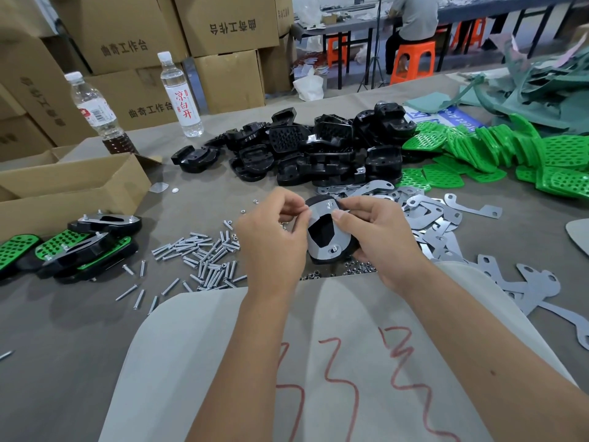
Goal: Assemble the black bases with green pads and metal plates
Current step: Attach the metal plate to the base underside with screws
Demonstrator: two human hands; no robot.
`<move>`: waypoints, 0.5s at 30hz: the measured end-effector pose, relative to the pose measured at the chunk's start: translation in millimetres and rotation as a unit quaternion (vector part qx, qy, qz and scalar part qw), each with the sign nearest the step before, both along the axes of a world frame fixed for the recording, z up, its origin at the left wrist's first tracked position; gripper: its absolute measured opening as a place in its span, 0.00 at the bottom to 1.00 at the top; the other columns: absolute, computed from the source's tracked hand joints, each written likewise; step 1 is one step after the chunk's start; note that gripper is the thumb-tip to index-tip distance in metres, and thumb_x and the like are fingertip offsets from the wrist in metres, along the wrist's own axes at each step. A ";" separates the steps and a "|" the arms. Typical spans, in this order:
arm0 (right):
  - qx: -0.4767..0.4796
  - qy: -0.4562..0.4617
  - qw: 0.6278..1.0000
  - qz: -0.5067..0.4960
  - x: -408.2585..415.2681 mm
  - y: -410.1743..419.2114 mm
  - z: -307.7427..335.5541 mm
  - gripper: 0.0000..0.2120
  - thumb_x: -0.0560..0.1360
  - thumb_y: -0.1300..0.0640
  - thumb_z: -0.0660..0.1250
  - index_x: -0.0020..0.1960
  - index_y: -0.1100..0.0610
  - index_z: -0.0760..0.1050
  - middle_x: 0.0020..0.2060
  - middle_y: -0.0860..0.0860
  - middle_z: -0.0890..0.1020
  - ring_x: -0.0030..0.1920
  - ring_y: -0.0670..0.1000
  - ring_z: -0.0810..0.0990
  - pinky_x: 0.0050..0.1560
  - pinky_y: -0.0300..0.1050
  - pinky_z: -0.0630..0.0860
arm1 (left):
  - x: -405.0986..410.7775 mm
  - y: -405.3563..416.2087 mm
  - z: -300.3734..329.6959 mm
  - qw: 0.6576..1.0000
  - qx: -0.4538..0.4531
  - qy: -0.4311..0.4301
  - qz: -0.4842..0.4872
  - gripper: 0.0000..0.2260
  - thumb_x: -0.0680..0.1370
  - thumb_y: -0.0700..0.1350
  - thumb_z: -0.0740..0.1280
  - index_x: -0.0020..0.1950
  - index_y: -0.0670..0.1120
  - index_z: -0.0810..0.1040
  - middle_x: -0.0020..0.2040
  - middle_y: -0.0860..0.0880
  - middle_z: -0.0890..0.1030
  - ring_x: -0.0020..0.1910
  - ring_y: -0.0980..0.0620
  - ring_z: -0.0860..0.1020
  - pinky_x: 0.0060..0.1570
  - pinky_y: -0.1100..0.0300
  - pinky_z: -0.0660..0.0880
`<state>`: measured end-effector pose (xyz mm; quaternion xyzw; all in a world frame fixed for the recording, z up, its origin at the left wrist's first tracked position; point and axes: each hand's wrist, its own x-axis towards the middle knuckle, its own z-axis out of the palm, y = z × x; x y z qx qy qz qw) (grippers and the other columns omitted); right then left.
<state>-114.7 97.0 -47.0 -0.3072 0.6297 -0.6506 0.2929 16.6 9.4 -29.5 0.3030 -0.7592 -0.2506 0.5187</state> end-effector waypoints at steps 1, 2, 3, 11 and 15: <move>0.003 0.002 1.000 -0.002 -0.1 0.1 -0.2 0.07 0.79 0.51 0.72 0.57 0.49 0.82 0.46 0.46 0.88 0.41 0.43 0.85 0.28 0.34 0.72 | 0.4 0.1 0.3 0.999 -0.032 -0.018 0.000 0.08 0.72 0.36 0.77 0.43 0.46 0.81 0.38 0.56 0.83 0.39 0.58 0.82 0.44 0.65 0.78; 0.004 0.003 1.000 -0.004 -0.2 0.0 -0.6 0.05 0.79 0.52 0.72 0.55 0.49 0.82 0.45 0.46 0.88 0.38 0.42 0.84 0.26 0.33 0.71 | 0.7 -0.1 0.3 0.998 -0.053 -0.031 -0.001 0.07 0.72 0.36 0.77 0.43 0.45 0.81 0.38 0.56 0.83 0.39 0.58 0.81 0.44 0.64 0.78; 0.001 0.001 1.000 -0.004 -0.4 0.1 -0.8 0.04 0.80 0.53 0.72 0.54 0.49 0.82 0.44 0.46 0.88 0.36 0.41 0.83 0.25 0.32 0.70 | 0.8 0.0 0.4 0.997 -0.064 -0.038 -0.003 0.07 0.72 0.35 0.77 0.43 0.45 0.81 0.39 0.55 0.83 0.39 0.57 0.81 0.45 0.63 0.78; -0.015 -0.029 0.999 0.005 1.0 0.4 1.6 0.04 0.80 0.53 0.72 0.54 0.49 0.84 0.44 0.45 0.88 0.37 0.40 0.84 0.25 0.31 0.71 | -2.6 -2.0 -0.4 0.992 0.094 0.086 -0.024 0.13 0.70 0.35 0.79 0.41 0.49 0.79 0.38 0.54 0.84 0.40 0.56 0.85 0.46 0.57 0.82; -0.026 -0.040 0.999 0.004 1.1 -0.4 1.7 0.05 0.80 0.55 0.72 0.55 0.52 0.84 0.43 0.47 0.88 0.33 0.41 0.82 0.23 0.32 0.68 | -4.7 -1.6 -0.9 0.988 0.107 0.099 -0.049 0.12 0.70 0.33 0.78 0.45 0.46 0.79 0.40 0.53 0.84 0.41 0.54 0.84 0.45 0.57 0.82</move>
